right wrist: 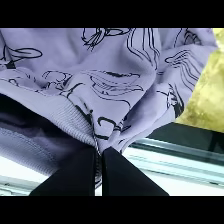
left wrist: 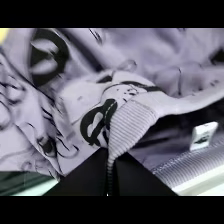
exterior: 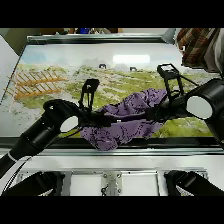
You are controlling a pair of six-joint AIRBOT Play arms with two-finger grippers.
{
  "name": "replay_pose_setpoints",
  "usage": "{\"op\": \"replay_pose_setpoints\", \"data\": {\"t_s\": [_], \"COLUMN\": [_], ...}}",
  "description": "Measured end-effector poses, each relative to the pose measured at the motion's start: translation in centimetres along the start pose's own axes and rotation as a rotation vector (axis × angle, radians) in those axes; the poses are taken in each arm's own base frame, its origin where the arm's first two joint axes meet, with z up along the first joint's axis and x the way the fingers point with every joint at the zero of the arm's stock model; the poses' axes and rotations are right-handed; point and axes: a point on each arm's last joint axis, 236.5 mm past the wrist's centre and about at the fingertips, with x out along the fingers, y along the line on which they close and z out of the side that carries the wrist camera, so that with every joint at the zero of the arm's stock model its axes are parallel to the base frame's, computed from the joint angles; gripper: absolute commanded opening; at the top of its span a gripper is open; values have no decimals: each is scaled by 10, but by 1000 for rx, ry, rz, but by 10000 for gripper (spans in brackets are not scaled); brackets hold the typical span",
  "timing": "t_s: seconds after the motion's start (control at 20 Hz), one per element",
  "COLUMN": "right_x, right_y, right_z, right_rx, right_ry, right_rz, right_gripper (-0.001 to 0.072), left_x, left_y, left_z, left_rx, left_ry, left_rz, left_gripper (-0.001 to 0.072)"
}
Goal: Fold the clothes and pants, and hang the long-sleeved shirts on hangers.
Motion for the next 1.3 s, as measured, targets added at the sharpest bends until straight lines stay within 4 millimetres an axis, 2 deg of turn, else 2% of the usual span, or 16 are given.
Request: {"op": "replay_pose_setpoints", "data": {"t_s": [0.1, 0.15, 0.2, 0.25, 0.35, 0.5, 0.6, 0.7, 0.8, 0.9, 1.05, 1.15, 1.2, 1.25, 1.3], "right_x": [5, 6, 7, 8, 9, 9, 10, 10, 10, 10, 10, 10, 10, 10, 10], "right_y": [3, 4, 5, 5, 6, 7, 8, 8, 8, 8, 7, 8, 7, 7, 8], "right_z": [-4, -5, -6, -7, -7, -8, -9, -9, -9, -9, -9, -9, -9, -9, -9], "right_rx": [4, 4, 4, 4, 7, 7, 7, 7, 7, 7, 7, 7, 6, 6, 7], "right_ry": [18, 24, 27, 30, 34, 38, 40, 40, 40, 40, 40, 40, 41, 41, 42], "right_rz": [12, 15, 17, 19, 22, 26, 27, 27, 27, 27, 27, 27, 26, 26, 26], "right_gripper": [29, 30, 30, 30, 30, 30, 30, 30, 30, 30, 30, 30, 30, 30, 30], "left_x": [5, 6, 5, 4, -4, -25, -47, -66, -81, -93, -108, -115, -119, -125, -127], "left_y": [-8, -11, -12, -14, -15, -9, 5, 29, 66, 115, 205, 269, 303, 395, 424], "left_z": [-17, -25, -32, -38, -42, -27, -6, 13, 30, 42, 48, 40, 33, 10, 3], "left_rx": [29, 42, 54, 59, 52, 15, -19, -47, -83, -146, -267, -362, -420, -587, -632], "left_ry": [32, 45, 54, 59, 47, -24, -100, -166, -223, -264, -294, -287, -285, -296, -311], "left_rz": [-13, -19, -25, -33, -57, -90, -97, -72, -15, 69, 226, 331, 378, 493, 527], "left_gripper": [17, 72, 389, 651, 668, 668, 668, 668, 669, 669, 669, 669, 669, 668, 668]}}
